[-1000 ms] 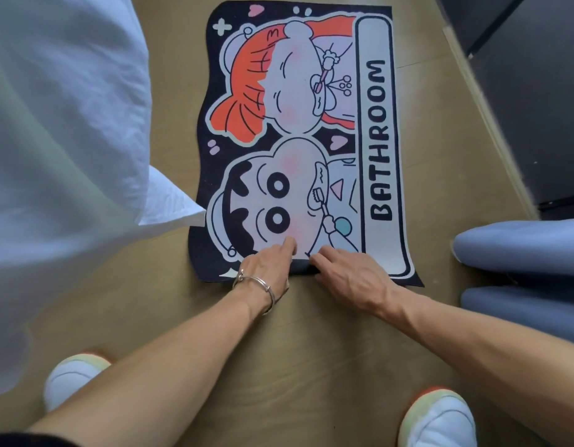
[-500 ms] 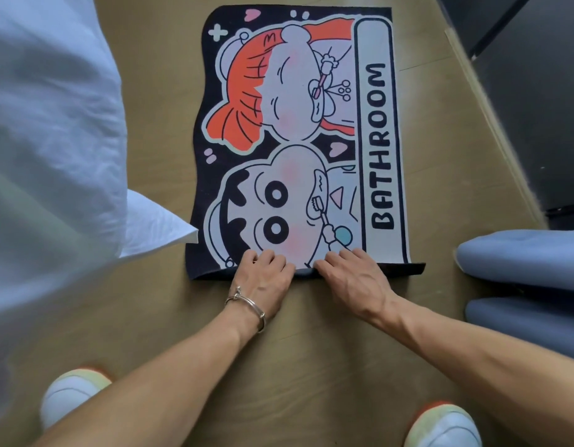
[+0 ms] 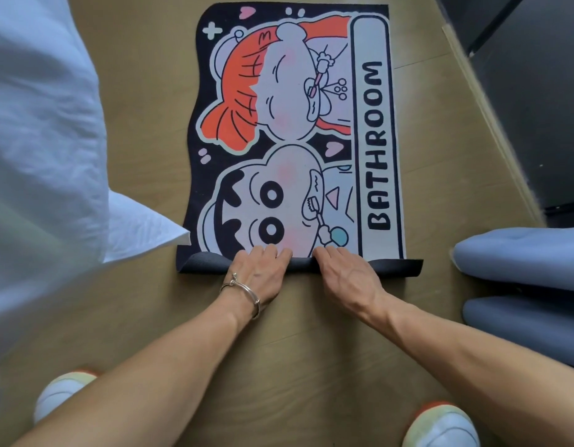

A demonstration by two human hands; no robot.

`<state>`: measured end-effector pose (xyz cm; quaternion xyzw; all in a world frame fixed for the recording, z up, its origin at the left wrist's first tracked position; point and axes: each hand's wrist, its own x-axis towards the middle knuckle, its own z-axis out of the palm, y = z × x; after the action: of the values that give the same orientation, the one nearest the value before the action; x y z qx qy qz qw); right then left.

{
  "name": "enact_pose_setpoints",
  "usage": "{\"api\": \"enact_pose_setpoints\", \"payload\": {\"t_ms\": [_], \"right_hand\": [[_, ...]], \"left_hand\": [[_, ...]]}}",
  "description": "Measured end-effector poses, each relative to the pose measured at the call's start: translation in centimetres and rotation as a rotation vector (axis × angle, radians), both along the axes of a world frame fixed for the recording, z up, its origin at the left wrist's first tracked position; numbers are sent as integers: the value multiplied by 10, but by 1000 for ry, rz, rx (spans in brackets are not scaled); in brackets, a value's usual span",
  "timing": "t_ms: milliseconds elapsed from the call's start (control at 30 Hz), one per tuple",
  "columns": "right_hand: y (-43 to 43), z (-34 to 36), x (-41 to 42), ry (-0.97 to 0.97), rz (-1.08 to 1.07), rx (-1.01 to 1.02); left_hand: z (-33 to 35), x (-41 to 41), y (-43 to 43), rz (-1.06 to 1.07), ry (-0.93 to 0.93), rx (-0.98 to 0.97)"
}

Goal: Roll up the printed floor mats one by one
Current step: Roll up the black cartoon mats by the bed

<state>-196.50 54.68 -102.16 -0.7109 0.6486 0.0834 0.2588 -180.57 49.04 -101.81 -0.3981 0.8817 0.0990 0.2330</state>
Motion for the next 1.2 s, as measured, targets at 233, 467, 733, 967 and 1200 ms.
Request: {"api": "enact_pose_setpoints", "payload": {"t_ms": [233, 467, 733, 967, 1200], "right_hand": [[-11, 5, -14, -122, 93, 37], [-21, -11, -20, -187, 95, -36], [-17, -13, -18, -74, 136, -43], [-12, -10, -10, -25, 164, -154], [-15, -3, -10, 77, 219, -253]], "left_hand": [[-1, 9, -6, -96, -7, 12], [-9, -2, -20, -21, -54, 124], [-4, -11, -33, -91, -112, 195], [-11, 3, -39, -170, 40, 246], [-8, 0, -28, -175, 88, 29]]}}
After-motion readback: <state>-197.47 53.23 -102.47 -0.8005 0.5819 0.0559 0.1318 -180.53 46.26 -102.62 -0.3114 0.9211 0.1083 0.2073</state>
